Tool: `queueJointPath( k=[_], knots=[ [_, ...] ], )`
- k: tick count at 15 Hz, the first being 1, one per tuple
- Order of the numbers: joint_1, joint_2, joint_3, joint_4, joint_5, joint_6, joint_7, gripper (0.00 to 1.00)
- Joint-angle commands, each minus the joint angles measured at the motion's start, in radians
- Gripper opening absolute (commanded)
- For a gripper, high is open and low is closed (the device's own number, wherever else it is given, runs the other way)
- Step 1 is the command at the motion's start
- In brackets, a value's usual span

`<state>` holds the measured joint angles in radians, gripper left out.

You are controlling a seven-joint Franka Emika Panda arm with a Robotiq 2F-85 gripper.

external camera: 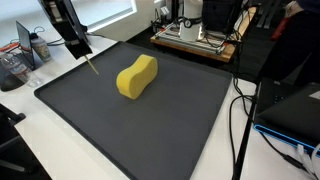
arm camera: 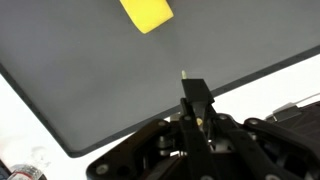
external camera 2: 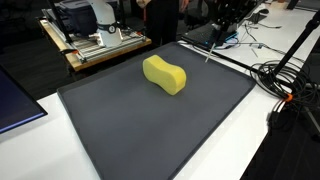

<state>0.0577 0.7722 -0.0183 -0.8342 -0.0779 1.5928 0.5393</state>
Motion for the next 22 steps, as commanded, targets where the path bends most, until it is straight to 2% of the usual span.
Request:
queueJointPath(
  k=[1,5,7,12,18,22],
  knots=[
    [-0.059,-0.016,0.011,0.023,0.060,-0.011,0.011,0.03],
    [-0.130,-0.054,0.021,-0.007,0.113,-0.004,-0.014,0.03],
    [-0.171,-0.074,0.020,-0.022,0.139,-0.037,-0.023,0.03],
    [-0.269,-0.131,0.049,-0.080,0.226,-0.069,-0.168,0.03],
    [-0.329,-0.237,0.074,-0.315,0.262,-0.015,-0.424,0.03],
    [-0.360,-0.317,0.080,-0.504,0.287,0.099,-0.587,0.03]
  ],
)
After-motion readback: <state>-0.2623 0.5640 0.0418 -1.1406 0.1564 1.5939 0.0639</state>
